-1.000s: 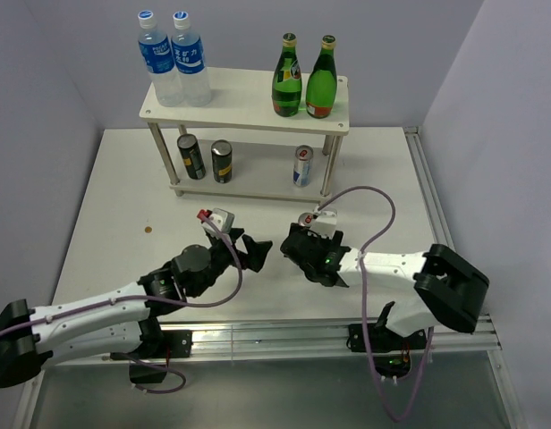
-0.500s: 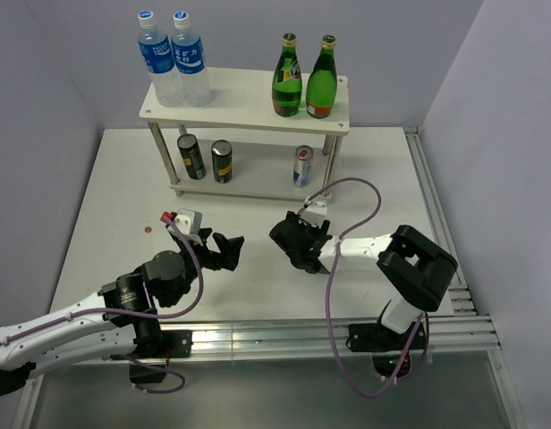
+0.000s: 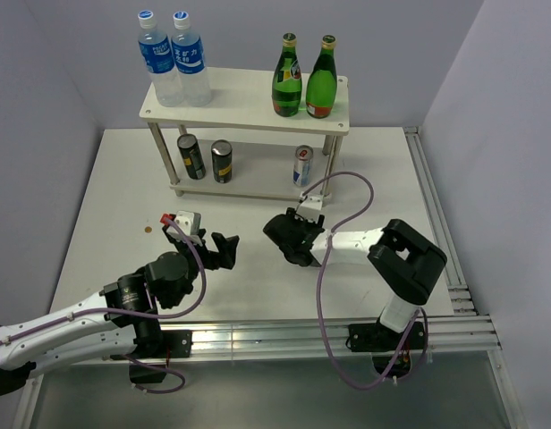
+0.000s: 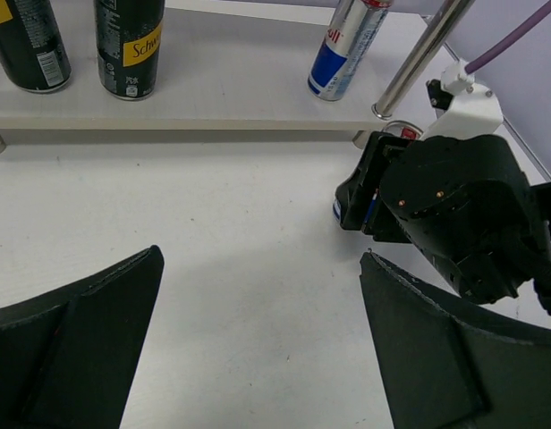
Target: Place and organize the beverage onto the shelf
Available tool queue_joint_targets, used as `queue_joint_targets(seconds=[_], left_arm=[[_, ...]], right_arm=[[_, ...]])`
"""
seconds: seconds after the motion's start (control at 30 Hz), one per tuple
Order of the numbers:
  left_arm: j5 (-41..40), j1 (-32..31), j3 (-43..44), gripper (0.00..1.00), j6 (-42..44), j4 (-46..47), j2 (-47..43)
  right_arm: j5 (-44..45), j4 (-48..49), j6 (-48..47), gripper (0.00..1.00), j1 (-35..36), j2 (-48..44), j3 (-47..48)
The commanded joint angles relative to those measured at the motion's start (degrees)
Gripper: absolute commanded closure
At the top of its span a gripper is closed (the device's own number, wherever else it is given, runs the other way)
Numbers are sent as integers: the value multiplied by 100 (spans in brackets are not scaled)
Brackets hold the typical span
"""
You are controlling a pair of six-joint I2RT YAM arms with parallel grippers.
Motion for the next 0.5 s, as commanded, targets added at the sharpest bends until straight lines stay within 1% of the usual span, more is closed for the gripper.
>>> queue_joint_targets(seconds=[0.0, 0.07, 0.13, 0.33, 0.47], left_arm=[[-279, -32, 76, 1, -92, -74, -6], [-305, -32, 67, 1, -92, -83, -6], [-332, -32, 76, 1, -110, -109, -6], [-411, -32, 84, 1, -154, -171, -59], [-402, -32, 67, 1, -162, -179, -77]], right_arm=[[491, -376, 106, 100, 166, -62, 686], [562, -692, 116, 100, 219, -36, 1047], [615, -790, 54, 100, 246, -27, 1319], [702, -711, -385, 100, 263, 131, 1942], [799, -685, -640, 100, 202, 482, 2436]])
